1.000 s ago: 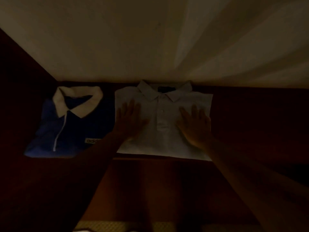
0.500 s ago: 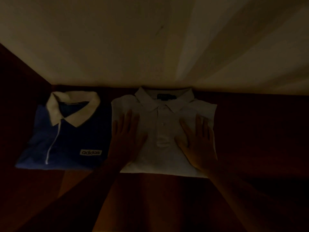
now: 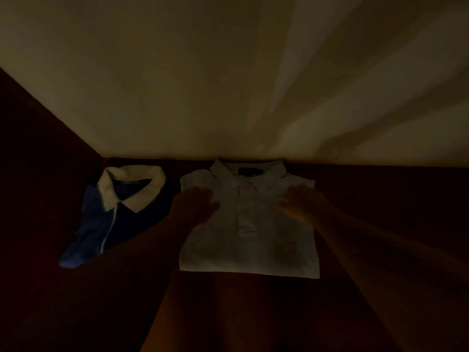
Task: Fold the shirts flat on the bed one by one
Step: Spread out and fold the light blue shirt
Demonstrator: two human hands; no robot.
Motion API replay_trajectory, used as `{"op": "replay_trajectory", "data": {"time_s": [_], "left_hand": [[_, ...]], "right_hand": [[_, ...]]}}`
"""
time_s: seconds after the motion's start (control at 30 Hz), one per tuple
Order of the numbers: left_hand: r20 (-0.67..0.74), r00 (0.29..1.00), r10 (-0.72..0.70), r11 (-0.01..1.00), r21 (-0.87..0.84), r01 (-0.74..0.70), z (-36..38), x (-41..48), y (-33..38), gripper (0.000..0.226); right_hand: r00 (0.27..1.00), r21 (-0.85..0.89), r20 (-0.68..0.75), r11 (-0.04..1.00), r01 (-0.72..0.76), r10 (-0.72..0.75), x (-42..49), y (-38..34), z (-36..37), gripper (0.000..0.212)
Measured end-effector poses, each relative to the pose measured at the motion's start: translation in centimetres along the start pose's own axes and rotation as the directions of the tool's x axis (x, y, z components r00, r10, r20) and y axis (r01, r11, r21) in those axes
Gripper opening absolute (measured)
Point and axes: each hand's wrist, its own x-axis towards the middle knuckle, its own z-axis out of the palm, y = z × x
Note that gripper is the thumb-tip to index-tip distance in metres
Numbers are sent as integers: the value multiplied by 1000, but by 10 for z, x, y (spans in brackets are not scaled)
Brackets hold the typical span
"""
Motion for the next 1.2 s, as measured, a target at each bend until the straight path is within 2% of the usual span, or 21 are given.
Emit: {"op": "replay_trajectory", "data": {"time_s": [0.1,0.17,0.27,0.43,0.57,0.63,0.73,0.93,1.07,1.13,1.2], "left_hand": [[-195,981,0,992,126,25,-71,-20,14,45],[-281,959,-31,976,198,89,-118,-41,22,45],[-317,945,-82,972,184,146,-175,-82,27,47],[-373,912,-170,962,136,236,-240,-172,27,45],[-380,887,-262,949,65,308,-263,-255,5,42],[-375,861,-344,927,9,374,-255,-300,-10,45],[-366,780,-508,857,-124,500,-229,-365,-22,54],[-304,624,-720,693,-349,630,-148,-479,-42,44],[-228,499,-836,545,-448,709,-95,-572,-62,37],[-190,451,-872,483,-480,732,-66,-621,-69,40],[-170,371,-913,403,-506,762,-32,-670,-72,41]], "right_hand": [[994,-67,-106,998,-4,-3,-19,-18,-79,44],[986,-92,-162,996,12,-27,-42,-35,-127,32],[965,-123,-251,991,48,-78,-88,-66,-188,28],[932,-209,-284,963,170,-226,-162,-116,-249,34],[886,-270,-282,917,294,-367,-214,-157,-274,37],[848,-324,-277,874,361,-453,-240,-179,-279,36],[785,-406,-250,797,446,-567,-273,-209,-273,34],[654,-468,-132,628,622,-745,-338,-272,-227,37],[529,-461,4,468,754,-849,-400,-323,-181,34],[455,-489,46,377,786,-889,-436,-347,-154,40],[370,-500,91,279,820,-924,-475,-370,-125,42]]}}
